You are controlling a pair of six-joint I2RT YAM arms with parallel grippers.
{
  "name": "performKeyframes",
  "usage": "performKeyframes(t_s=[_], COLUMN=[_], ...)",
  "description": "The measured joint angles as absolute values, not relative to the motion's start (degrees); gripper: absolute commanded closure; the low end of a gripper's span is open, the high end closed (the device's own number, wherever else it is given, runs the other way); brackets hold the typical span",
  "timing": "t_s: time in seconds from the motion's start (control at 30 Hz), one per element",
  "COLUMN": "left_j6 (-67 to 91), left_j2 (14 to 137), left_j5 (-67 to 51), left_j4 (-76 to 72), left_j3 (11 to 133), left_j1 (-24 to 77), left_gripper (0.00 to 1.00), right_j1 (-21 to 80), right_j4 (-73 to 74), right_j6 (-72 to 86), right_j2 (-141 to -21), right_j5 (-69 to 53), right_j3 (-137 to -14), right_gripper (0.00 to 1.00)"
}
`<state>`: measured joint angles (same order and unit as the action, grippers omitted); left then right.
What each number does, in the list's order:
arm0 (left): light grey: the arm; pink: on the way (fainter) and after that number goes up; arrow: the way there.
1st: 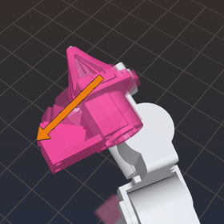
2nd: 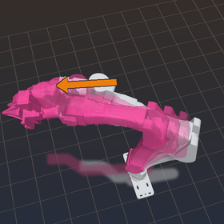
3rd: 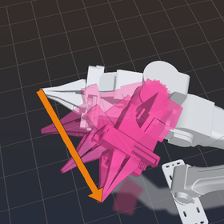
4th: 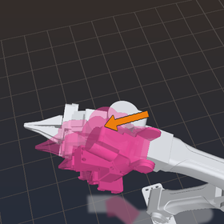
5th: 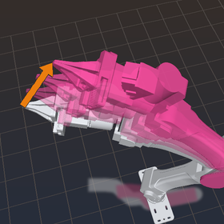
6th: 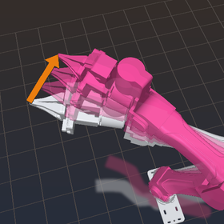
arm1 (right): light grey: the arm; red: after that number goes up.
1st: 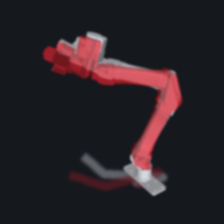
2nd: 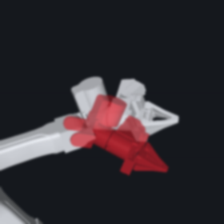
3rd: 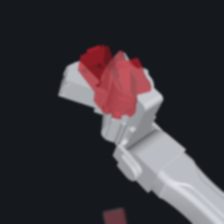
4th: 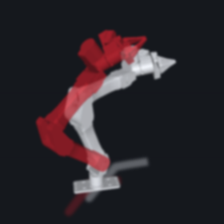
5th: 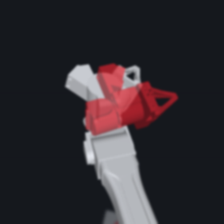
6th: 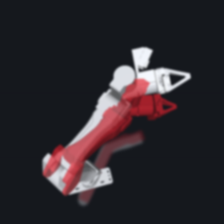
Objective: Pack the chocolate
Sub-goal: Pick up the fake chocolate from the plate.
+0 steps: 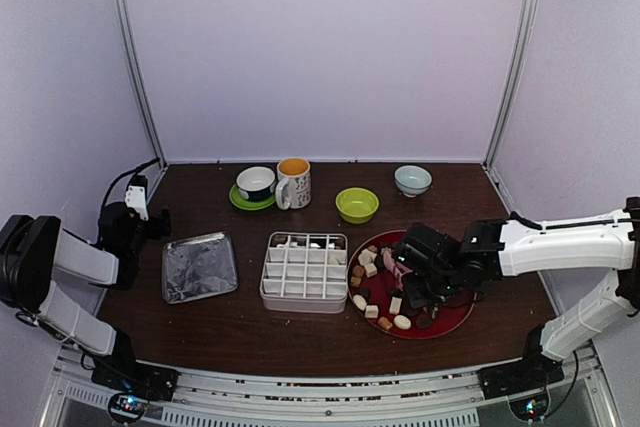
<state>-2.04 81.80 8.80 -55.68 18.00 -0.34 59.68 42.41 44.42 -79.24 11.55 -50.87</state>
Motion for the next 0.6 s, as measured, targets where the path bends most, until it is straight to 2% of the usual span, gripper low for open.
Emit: performKeyframes(t_s=[0.27,0.6], left_j6=[-2.0,-2.0], left_j2=[81.8,81.8], left_j5=[8.8,8.8], left_j4=[-55.7,-55.7], left_j3=[18.0,18.0], left_j1=[-0.3,-0.3], left_gripper=[0.02,0.02], right_j1=[59.1,58.5], right_j4=[43.2,44.2], right_j6=[44.1,43.8], right_j2=[-81.9,-83.5], right_j5=[11.6,11.7], right_j3=[-52.1,-53.4], right_gripper=[0.71,0.77])
